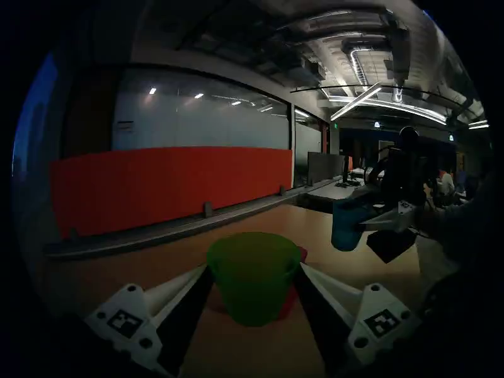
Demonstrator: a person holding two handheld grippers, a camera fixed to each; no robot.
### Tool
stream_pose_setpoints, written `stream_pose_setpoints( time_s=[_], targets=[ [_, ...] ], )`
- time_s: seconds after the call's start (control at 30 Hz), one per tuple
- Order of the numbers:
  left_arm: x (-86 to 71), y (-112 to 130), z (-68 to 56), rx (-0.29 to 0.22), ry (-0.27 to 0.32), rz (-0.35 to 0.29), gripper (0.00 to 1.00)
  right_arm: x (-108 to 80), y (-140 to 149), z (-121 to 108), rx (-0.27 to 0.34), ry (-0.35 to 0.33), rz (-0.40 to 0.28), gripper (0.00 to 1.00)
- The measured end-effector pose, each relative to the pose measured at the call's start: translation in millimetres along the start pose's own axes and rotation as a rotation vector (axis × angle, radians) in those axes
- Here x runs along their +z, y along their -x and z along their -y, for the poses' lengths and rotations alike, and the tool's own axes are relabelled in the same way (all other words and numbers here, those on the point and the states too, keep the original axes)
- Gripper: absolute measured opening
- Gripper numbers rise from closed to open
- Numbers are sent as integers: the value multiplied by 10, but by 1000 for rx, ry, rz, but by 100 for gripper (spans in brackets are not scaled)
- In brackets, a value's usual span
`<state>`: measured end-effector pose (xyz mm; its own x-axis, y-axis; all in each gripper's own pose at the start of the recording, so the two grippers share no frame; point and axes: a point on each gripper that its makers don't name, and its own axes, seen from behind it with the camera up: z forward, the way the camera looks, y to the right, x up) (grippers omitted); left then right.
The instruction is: Pour water
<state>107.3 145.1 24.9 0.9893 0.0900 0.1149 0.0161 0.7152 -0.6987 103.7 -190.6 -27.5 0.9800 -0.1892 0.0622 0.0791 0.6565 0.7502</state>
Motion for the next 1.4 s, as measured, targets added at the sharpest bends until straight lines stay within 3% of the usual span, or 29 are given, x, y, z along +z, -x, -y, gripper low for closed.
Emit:
stream_pose_setpoints(
  time_s=[0.4, 0.7, 1.1, 1.4],
  targets=[
    [-92, -17, -125, -2, 6, -23, 86, 37, -172, 38, -22, -9, -18, 95],
    [-131, 57, -350, 28, 37, -20, 86, 92, -382, 87, -73, -31, -30, 95],
    [-97, 95, -626, 12, 72, -36, 86, 214, -700, 108, -210, -42, -52, 94],
    [-27, 115, -768, 20, 93, -37, 86, 337, -944, 102, -376, -38, -58, 94]
  ],
)
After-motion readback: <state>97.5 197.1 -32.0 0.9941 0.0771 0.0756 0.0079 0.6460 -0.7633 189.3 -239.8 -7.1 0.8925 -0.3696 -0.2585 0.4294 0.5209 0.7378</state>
